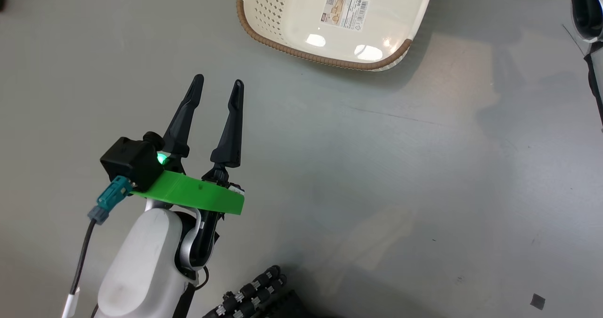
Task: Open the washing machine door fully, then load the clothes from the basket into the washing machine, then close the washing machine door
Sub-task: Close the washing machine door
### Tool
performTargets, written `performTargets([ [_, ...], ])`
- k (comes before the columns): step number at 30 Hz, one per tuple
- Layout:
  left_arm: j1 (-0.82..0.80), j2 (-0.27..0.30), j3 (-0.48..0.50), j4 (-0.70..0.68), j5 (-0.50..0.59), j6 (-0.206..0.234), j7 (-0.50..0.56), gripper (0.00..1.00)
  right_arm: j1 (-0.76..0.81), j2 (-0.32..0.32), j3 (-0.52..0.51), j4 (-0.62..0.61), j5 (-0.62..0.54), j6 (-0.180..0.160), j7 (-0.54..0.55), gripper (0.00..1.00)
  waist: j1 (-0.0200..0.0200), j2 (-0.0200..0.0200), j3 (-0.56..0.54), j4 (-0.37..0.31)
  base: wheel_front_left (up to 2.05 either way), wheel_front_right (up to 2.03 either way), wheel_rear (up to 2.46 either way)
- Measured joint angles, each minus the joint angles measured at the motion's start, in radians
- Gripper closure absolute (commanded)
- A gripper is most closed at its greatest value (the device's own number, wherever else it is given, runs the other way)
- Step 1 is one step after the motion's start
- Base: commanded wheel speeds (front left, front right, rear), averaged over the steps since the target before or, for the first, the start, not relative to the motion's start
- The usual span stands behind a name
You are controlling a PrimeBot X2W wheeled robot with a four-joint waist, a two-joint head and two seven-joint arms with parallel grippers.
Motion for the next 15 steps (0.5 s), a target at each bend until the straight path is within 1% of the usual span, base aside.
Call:
performTargets([
  [4, 0.0, 0.0, 0.0, 0.0, -0.015, 0.0, 0.0, 0.0, -0.013, 0.003, 0.001, 0.036, 0.0, 0.001, 0.0, 1.0, 0.0, 0.0, 0.002, 0.012, 0.0, 0.0, 0.0],
  [15, 0.0, 0.0, -0.01, 0.0, -0.025, 0.0, 0.0, 0.0, -0.058, 0.02, -0.002, 0.08, -0.002, 0.001, 0.0, 1.0, 0.0, 0.0, 0.016, 0.029, 0.0, 0.0, 0.0],
])
